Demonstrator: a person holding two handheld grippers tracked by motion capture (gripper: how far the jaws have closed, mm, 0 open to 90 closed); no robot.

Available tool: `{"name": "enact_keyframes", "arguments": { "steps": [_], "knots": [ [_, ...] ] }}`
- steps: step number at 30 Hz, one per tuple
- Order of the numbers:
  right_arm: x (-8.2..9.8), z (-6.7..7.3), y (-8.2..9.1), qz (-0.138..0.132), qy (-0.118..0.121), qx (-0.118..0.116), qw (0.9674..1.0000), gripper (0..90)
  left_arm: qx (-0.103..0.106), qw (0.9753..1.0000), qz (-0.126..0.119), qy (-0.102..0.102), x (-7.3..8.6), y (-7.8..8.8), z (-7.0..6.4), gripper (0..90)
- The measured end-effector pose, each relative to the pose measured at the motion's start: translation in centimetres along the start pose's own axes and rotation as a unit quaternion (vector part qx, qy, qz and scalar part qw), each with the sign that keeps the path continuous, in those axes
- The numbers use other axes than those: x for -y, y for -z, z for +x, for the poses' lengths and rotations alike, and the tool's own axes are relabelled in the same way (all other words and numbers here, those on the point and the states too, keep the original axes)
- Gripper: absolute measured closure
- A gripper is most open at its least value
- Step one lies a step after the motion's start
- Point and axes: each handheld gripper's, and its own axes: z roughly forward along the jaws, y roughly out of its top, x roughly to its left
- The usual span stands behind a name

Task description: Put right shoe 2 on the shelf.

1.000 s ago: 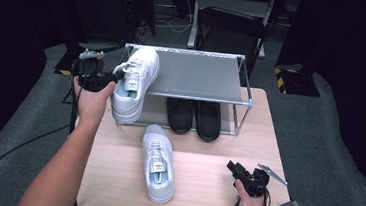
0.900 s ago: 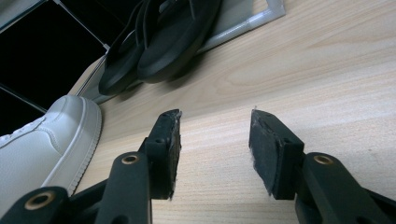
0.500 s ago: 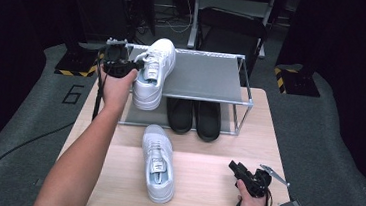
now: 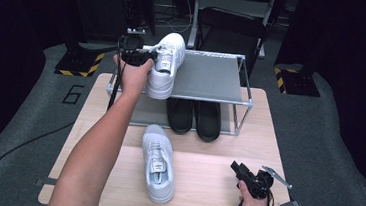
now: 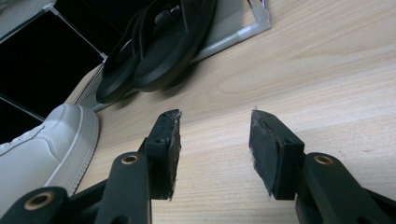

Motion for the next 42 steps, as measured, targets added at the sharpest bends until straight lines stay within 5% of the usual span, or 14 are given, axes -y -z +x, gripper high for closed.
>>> {"name": "enact_keyframes", "arguments": {
  "steps": [11,22,27,35,42],
  "knots": [
    [0.3,-0.3,0.3,0.0,0.001,0.009,1.0,53.1,-0.003,0.9994,0.003,0.035,-0.4,-3.2,-0.5,83.0],
    [0.4,-0.3,0.4,0.001,-0.001,0.01,1.0,53.1,-0.018,0.999,0.026,0.032,0.3,-4.6,-0.1,81.2],
    [0.5,-0.4,0.3,0.005,0.001,0.01,0.9999,53.1,0.009,0.9978,0.03,0.058,0.9,-5.0,1.0,74.2],
    [0.4,-0.3,0.3,0.003,0.0,0.008,1.0,53.0,0.003,0.9992,0.033,0.023,0.7,-4.6,1.4,51.3],
    [0.5,-0.3,0.3,0.005,0.002,0.01,0.9999,52.8,0.029,0.9996,0.006,0.001,-0.2,-2.0,0.8,48.8]
  ]
}}
